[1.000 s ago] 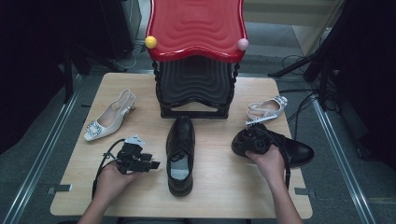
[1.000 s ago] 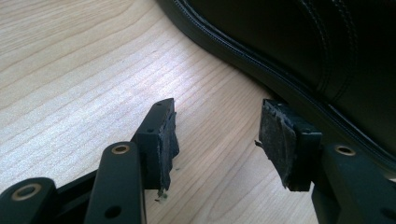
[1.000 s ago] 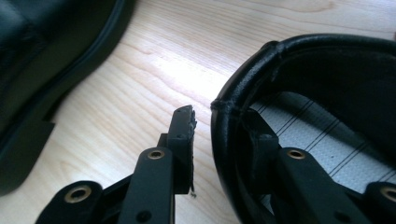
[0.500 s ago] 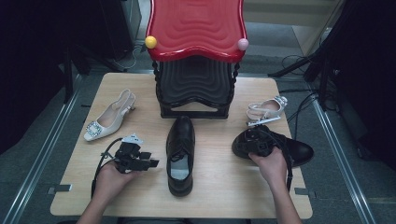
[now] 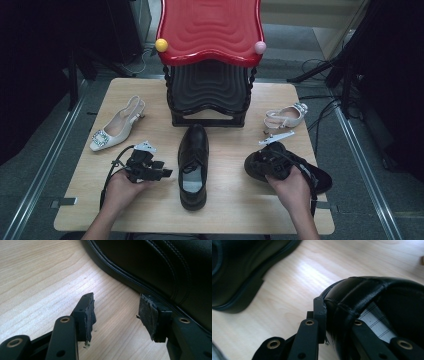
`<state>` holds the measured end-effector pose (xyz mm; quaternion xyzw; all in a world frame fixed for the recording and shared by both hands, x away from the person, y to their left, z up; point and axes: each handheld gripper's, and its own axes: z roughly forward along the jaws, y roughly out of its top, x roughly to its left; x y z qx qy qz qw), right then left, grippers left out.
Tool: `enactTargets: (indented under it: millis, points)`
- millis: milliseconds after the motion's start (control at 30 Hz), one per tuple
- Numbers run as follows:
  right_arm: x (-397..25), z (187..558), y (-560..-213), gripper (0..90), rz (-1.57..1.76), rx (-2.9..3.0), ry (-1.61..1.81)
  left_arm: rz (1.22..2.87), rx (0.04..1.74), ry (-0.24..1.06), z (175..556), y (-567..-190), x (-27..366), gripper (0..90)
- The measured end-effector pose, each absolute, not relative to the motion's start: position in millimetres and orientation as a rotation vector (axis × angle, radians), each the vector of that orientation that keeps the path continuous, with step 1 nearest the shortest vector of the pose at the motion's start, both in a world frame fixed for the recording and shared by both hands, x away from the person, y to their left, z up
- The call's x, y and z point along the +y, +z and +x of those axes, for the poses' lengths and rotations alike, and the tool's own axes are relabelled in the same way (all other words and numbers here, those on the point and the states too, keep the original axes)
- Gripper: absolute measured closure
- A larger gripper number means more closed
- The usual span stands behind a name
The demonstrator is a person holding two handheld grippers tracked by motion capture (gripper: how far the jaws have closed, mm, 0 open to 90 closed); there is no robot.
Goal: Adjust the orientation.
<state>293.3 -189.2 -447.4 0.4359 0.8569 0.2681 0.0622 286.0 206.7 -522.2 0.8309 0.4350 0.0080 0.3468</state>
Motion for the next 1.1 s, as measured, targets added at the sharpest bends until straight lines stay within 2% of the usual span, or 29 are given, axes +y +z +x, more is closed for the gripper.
enactTargets:
  millis: [467, 800, 1100]
  points:
    - [-127.1, 263.8, -446.6, 84.8, 1.101, 2.736, 0.809, 2.143, 1.123, 0.017, 288.1, -521.2, 208.1, 46.8]
    - [-105.2, 260.1, -473.8, 84.7, 1.099, 2.868, 0.835, 2.159, 1.123, 0.020, 287.0, -521.6, 206.9, 46.7]
    - [-103.8, 256.0, -490.4, 80.2, 1.115, 2.913, 0.932, 2.158, 1.133, 0.030, 285.5, -521.5, 209.9, 46.2]
